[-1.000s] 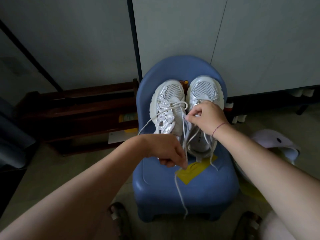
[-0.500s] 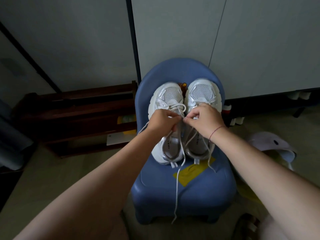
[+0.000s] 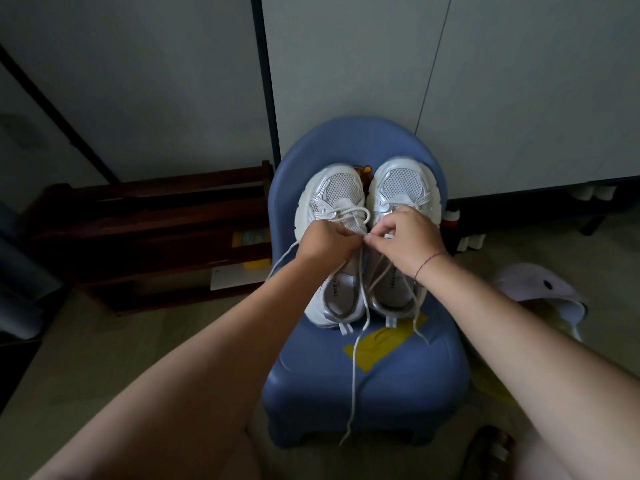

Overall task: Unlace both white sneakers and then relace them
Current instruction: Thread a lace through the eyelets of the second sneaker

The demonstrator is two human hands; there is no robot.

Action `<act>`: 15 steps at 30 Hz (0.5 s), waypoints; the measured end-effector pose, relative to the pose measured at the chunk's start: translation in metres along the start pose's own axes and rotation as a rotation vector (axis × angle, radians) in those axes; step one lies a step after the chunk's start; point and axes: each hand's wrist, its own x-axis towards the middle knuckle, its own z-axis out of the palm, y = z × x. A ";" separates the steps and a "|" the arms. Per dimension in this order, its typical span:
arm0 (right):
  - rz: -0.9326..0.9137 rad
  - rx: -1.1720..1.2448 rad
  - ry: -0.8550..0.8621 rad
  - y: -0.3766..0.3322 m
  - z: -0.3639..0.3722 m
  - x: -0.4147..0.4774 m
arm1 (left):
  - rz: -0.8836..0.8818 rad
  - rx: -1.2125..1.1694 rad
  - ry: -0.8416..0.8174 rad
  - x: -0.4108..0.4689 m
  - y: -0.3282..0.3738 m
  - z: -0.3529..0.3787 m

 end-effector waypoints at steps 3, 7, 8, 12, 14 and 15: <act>-0.003 0.006 -0.004 0.001 0.000 0.000 | -0.028 -0.005 -0.018 0.001 0.002 -0.005; 0.005 0.007 0.002 0.002 0.000 0.000 | -0.018 0.041 -0.164 -0.009 -0.002 -0.011; 0.007 0.010 0.002 0.002 0.000 0.000 | -0.016 0.072 -0.191 -0.012 -0.004 -0.012; 0.008 0.029 -0.012 0.000 -0.002 0.000 | 0.021 0.081 -0.216 -0.019 -0.011 -0.020; 0.010 0.027 -0.016 0.000 -0.002 0.000 | 0.049 0.038 -0.197 -0.021 -0.014 -0.024; 0.011 0.024 -0.018 -0.001 -0.003 0.000 | 0.063 0.023 -0.149 -0.020 -0.017 -0.026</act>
